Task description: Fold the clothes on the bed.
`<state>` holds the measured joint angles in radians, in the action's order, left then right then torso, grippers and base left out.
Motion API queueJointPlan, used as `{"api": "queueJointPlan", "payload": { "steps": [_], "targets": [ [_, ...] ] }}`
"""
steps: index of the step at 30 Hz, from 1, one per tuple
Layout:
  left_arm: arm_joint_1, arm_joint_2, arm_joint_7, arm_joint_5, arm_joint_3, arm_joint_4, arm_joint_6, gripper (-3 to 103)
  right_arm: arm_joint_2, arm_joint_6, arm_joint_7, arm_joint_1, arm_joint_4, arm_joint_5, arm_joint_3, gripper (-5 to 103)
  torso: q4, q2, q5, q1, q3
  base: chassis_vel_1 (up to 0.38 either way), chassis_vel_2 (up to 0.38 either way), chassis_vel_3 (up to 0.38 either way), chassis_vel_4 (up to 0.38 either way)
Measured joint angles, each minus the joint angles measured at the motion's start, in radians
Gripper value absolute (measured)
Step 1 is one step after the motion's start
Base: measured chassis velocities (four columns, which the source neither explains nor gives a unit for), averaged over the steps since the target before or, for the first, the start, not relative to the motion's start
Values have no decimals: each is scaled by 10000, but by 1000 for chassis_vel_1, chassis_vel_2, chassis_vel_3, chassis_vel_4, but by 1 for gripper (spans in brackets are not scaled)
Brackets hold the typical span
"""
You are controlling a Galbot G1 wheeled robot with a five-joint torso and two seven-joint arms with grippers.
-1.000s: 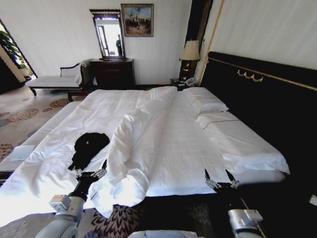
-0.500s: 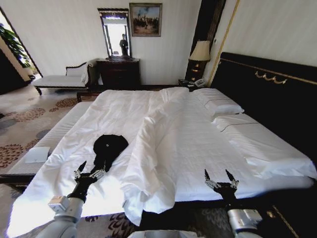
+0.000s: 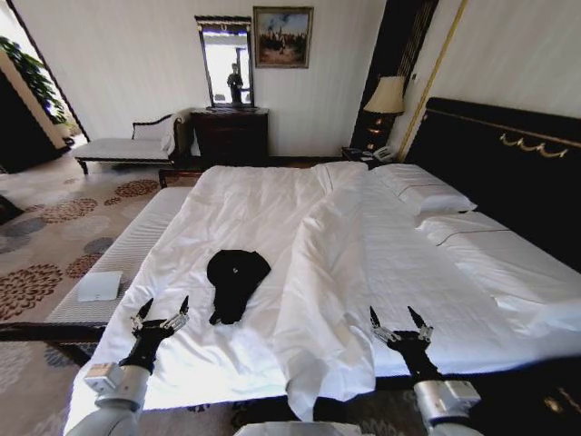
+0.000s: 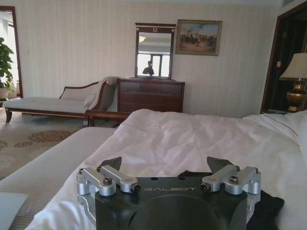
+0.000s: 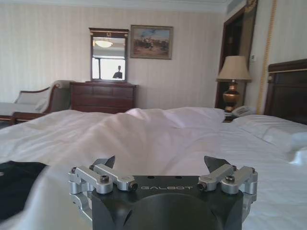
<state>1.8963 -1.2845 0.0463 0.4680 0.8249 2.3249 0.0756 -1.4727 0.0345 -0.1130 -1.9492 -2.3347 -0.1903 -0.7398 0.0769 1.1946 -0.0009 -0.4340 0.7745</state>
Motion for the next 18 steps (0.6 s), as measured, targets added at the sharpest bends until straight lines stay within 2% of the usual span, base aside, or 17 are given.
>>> {"api": "queueJointPlan", "payload": {
  "steps": [6,11,18],
  "targets": [
    [4,-102,0,80,143,-50,-2,99,226,-63,74,-16,-19,-64,823,100,0,0,-6,-1,1,75,198,-70,-195],
    [37,-290,-42,104,192,-117,-62,99,465,-199,341,205,386,119,787,100,-2,-1,14,-1,2,5,9,2,-17],
    [43,-565,-113,87,124,-450,-222,99,755,-620,510,117,584,-8,623,100,0,0,6,1,1,-13,-27,3,16]
  ]
}}
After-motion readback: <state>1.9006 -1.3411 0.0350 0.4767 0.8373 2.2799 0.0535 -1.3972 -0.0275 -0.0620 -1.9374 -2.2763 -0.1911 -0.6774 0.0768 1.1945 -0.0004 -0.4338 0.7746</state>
